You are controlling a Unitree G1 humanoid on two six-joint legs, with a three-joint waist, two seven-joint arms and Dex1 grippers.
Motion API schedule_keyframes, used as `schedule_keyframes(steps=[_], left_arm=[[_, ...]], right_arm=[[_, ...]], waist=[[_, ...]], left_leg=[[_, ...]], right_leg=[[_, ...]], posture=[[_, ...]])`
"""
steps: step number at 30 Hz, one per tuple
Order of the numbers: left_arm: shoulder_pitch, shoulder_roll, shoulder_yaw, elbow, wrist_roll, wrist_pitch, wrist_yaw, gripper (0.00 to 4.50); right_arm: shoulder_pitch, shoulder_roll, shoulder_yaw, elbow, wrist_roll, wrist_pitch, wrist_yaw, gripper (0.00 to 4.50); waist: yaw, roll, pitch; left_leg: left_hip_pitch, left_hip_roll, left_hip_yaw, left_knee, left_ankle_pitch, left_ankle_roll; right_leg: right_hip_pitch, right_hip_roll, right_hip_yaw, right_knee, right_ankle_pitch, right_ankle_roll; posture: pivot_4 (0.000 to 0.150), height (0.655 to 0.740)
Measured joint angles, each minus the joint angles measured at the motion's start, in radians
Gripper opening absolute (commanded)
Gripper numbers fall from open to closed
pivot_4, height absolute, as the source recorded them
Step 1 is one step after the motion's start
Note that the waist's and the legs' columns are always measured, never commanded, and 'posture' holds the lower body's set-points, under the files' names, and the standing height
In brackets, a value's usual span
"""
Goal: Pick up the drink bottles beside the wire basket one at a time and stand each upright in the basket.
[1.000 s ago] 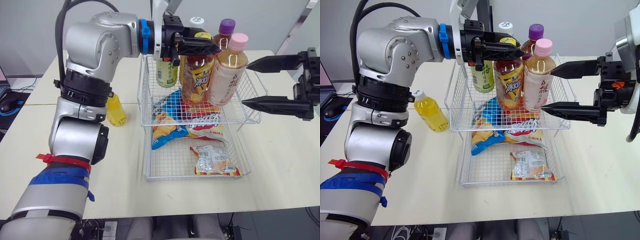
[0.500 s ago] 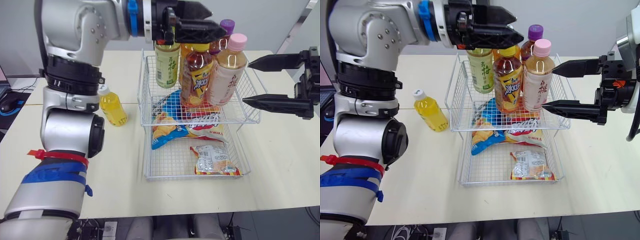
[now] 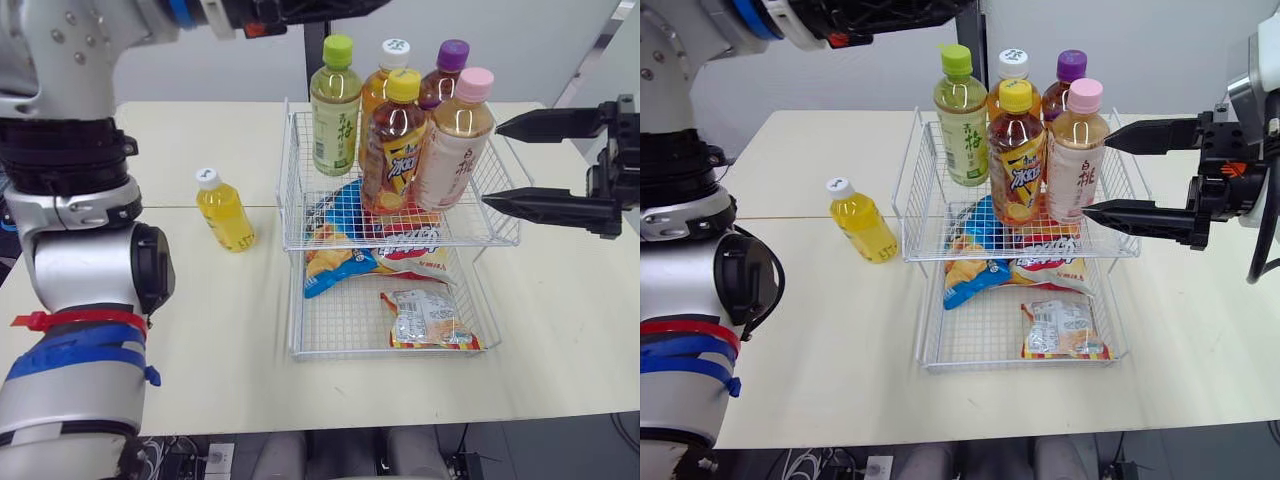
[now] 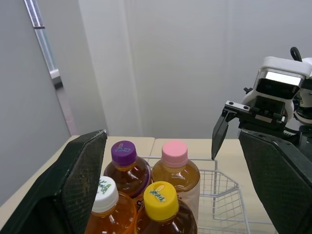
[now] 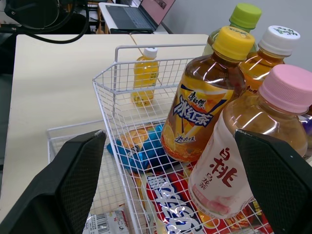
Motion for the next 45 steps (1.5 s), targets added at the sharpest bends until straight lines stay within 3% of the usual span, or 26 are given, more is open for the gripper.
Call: schedule_keyframes(steps=[8,13,18,25,32,38,45], left_arm=[[0.205,0.180,0.087,-0.089,0.039,0.004,0.145,4.47],[0.391,0.250,0.156,-0.187,0.062,-0.020,0.217,4.47],[0.566,0.286,0.294,-0.261,0.057,-0.014,0.282,4.47],[0.921,0.374,0.533,-0.315,0.053,-0.043,0.261,4.47],[1.156,0.295,0.616,-0.315,0.065,-0.171,0.245,4.47],[1.157,0.176,0.535,-0.419,0.018,-0.178,0.331,4.47],[1.063,0.051,0.386,-0.460,0.034,-0.159,0.544,4.47]], right_arm=[[-0.074,0.051,0.033,0.017,0.012,-0.022,0.006,4.50],[-0.151,0.141,0.145,0.015,-0.002,-0.051,0.030,4.50],[-0.170,0.198,0.216,0.006,-0.020,-0.066,0.045,4.50],[-0.203,0.280,0.243,-0.001,0.000,-0.035,0.013,4.50],[-0.225,0.307,0.253,0.001,-0.001,-0.007,-0.024,4.50],[-0.239,0.318,0.259,0.000,-0.001,0.003,-0.024,4.50],[-0.242,0.315,0.259,-0.001,0.000,0.015,-0.020,4.50]], waist=[[-0.001,0.000,0.000],[0.000,0.000,0.000],[0.002,0.000,0.000],[0.001,0.000,0.000],[0.012,-0.001,-0.001],[0.015,-0.001,-0.002],[0.014,-0.002,-0.002]], left_leg=[[0.001,0.000,0.000,0.001,0.000,0.000],[0.001,0.000,0.000,0.002,0.000,0.000],[0.000,0.000,-0.002,0.002,0.000,0.000],[0.001,0.000,-0.001,0.001,0.000,0.000],[0.001,-0.001,-0.003,0.001,0.000,0.000],[0.001,-0.001,-0.002,0.001,0.000,0.000],[0.001,-0.001,-0.002,0.001,0.000,0.000]], right_leg=[[0.000,0.000,0.000,0.003,0.000,0.000],[0.000,0.000,0.000,0.003,0.000,0.000],[0.000,-0.001,-0.001,0.003,0.000,0.000],[0.000,-0.005,-0.001,0.004,0.000,0.000],[0.001,-0.007,-0.003,0.002,0.000,-0.001],[0.001,-0.007,-0.003,0.002,0.000,-0.001],[0.001,-0.006,-0.003,0.003,0.000,-0.001]], posture=[[0.150,0.7400],[0.150,0.7400],[0.150,0.7400],[0.150,0.7400],[0.150,0.7400],[0.150,0.7400],[0.150,0.7400]])
